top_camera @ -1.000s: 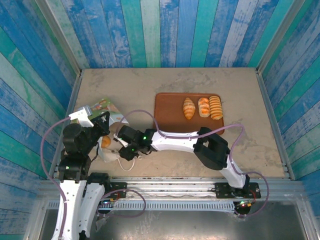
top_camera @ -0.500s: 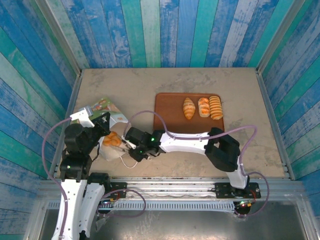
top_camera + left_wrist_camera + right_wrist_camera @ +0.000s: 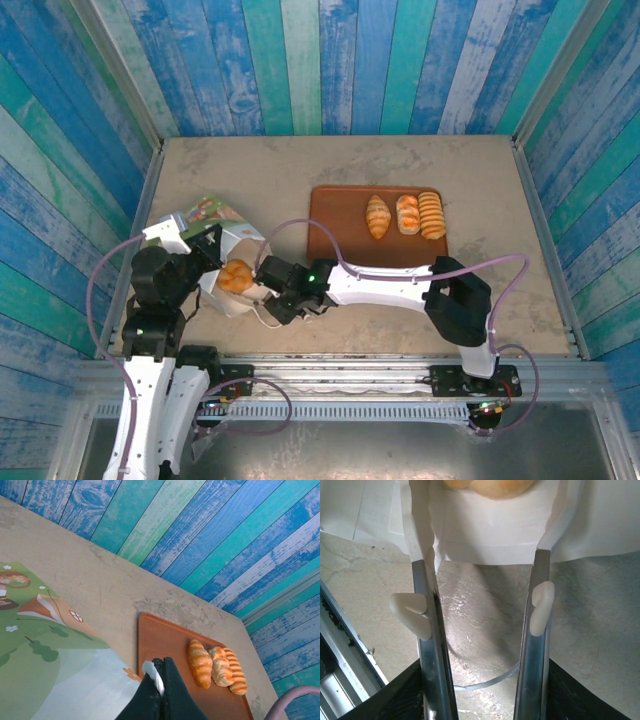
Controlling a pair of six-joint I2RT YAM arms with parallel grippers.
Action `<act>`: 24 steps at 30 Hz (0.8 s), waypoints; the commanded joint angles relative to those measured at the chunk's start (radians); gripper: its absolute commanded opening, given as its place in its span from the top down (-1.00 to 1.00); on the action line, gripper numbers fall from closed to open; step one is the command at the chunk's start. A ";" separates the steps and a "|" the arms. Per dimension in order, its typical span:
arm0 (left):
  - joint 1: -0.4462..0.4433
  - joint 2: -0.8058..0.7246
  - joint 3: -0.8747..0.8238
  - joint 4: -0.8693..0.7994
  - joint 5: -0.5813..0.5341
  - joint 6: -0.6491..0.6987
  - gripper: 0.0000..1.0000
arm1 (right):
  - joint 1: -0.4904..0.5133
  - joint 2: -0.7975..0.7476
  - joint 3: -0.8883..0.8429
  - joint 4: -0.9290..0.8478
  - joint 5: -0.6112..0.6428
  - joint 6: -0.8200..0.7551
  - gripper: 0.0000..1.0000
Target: Take the fake bread out of the paper bag
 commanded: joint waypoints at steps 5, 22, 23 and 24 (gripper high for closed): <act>-0.001 0.007 0.002 0.039 0.044 0.027 1.00 | -0.005 0.104 0.155 -0.038 -0.017 -0.064 -0.17; -0.002 -0.003 -0.001 0.033 0.014 0.016 1.00 | -0.005 -0.005 0.092 -0.075 -0.027 -0.046 0.21; -0.002 -0.003 -0.003 0.034 0.016 0.011 1.00 | -0.003 -0.021 0.075 -0.076 -0.026 -0.042 0.21; -0.002 0.000 -0.005 0.032 0.019 0.010 1.00 | -0.004 -0.036 0.058 -0.077 -0.026 -0.038 0.21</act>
